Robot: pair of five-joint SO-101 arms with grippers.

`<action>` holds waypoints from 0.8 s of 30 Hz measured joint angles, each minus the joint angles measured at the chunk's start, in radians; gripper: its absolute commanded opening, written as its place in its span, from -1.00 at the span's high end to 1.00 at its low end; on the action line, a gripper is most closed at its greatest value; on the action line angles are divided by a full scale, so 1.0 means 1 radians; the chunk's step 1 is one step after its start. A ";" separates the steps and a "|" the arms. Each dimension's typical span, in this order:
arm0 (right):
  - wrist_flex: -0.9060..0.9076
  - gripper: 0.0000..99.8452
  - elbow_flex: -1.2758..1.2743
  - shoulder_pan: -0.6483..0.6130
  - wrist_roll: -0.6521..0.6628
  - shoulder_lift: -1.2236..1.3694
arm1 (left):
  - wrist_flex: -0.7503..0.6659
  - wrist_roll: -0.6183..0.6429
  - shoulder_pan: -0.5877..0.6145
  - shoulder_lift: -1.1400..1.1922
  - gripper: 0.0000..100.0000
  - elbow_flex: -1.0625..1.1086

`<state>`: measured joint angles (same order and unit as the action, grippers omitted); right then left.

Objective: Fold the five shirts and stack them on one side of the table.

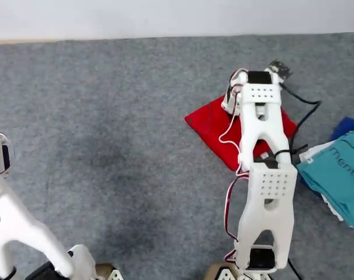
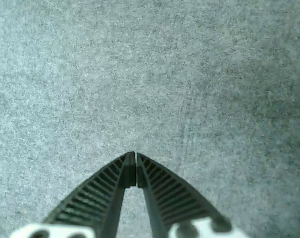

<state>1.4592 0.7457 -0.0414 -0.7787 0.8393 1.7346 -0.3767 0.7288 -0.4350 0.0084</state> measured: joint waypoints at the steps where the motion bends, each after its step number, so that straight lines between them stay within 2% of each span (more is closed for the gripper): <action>1: -0.005 0.29 0.000 -0.002 0.000 0.014 | 0.000 0.000 0.000 0.000 0.99 0.000; 6: 0.021 0.29 0.002 -0.003 0.000 0.031 | 0.000 0.000 0.000 0.000 0.99 0.000; 18: 0.278 0.29 0.255 0.000 0.000 0.032 | 0.000 0.000 0.000 0.000 0.99 0.000; 24: 0.292 0.29 0.270 -0.002 0.000 0.034 | 0.000 0.000 0.000 0.000 0.99 0.000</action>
<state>1.7507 1.0157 -0.0430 -0.7787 0.8730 1.7346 -0.3767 0.7288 -0.4350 0.0084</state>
